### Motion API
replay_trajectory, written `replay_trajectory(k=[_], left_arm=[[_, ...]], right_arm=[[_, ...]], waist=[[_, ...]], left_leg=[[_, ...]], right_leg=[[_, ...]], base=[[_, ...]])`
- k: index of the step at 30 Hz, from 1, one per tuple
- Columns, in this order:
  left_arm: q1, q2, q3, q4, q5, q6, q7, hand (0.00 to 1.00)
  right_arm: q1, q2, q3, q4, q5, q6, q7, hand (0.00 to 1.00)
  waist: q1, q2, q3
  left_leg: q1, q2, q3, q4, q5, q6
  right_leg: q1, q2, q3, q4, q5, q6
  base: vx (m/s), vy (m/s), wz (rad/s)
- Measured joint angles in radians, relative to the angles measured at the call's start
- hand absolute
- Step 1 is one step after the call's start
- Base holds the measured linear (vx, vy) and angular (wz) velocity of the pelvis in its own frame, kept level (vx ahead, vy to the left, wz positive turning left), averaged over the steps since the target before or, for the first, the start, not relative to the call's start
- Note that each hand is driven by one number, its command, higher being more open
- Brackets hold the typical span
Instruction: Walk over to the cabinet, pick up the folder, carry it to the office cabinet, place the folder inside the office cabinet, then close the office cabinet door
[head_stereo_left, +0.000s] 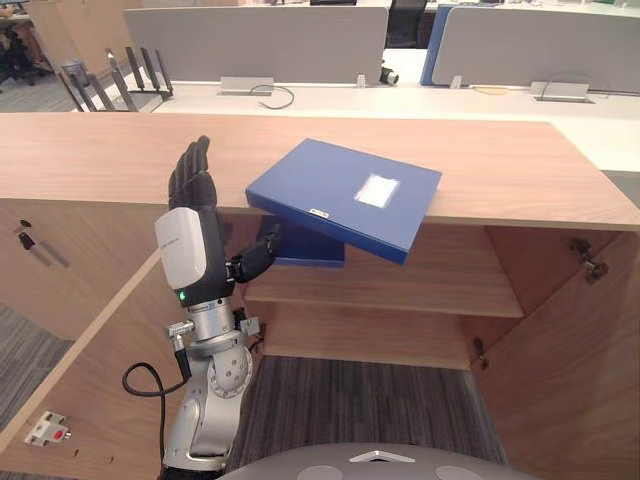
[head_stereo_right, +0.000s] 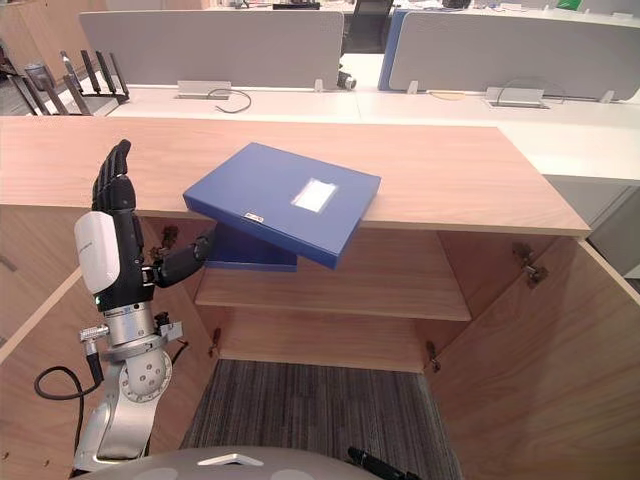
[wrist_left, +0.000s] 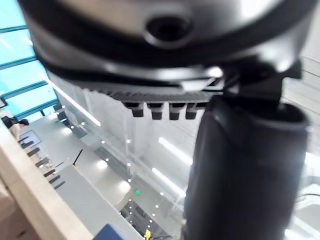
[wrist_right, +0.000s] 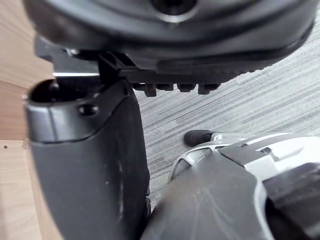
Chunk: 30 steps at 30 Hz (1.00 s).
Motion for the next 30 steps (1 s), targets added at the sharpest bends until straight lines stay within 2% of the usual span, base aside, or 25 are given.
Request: replay_trajectory(k=[11,18,22,23,30], left_arm=[[-0.075,0.095,-0.153,0.005,0.041,-0.059,-0.071,1.00],[-0.096,0.197,-0.225,0.117,0.041,-0.083,-0.104,1.00],[-0.108,0.220,-0.250,0.121,0.046,-0.085,-0.116,1.00],[-0.182,0.241,-0.298,0.160,0.066,-0.092,-0.141,1.00],[-0.192,0.270,-0.317,0.191,0.082,-0.106,-0.157,1.00]], right_arm=[[-0.002,-0.007,0.002,-0.001,0.000,-0.003,0.004,1.00],[0.000,-0.010,0.019,-0.002,0.000,-0.002,0.004,1.00],[-0.003,-0.008,0.019,-0.005,0.000,-0.002,0.004,1.00],[-0.006,-0.008,0.019,-0.011,-0.001,-0.001,0.004,1.00],[-0.021,0.006,0.019,-0.011,0.000,0.000,0.006,1.00]], waist=[[-0.004,0.003,-0.003],[-0.014,0.001,-0.021],[-0.030,-0.005,-0.016],[-0.035,-0.010,-0.013],[-0.056,-0.029,0.004]], left_leg=[[0.001,0.007,0.006,0.012,-0.003,-0.004],[0.012,0.003,0.011,-0.004,0.001,-0.003],[0.025,-0.001,0.016,-0.022,0.007,-0.003],[0.029,-0.013,0.016,-0.032,0.009,-0.001],[0.040,-0.023,0.026,-0.040,0.008,0.003]], right_leg=[[0.000,0.007,0.006,0.000,0.000,-0.002],[0.000,0.006,0.013,-0.005,0.003,-0.001],[0.001,0.006,0.017,-0.006,0.004,-0.001],[0.000,-0.004,0.016,-0.007,0.007,0.005],[0.001,-0.011,0.025,-0.008,0.010,0.009]], base=[[0.00,0.001,0.00],[-0.01,0.009,-0.03],[0.00,0.019,-0.02],[-0.01,0.072,-0.03],[-0.01,0.022,-0.03]])
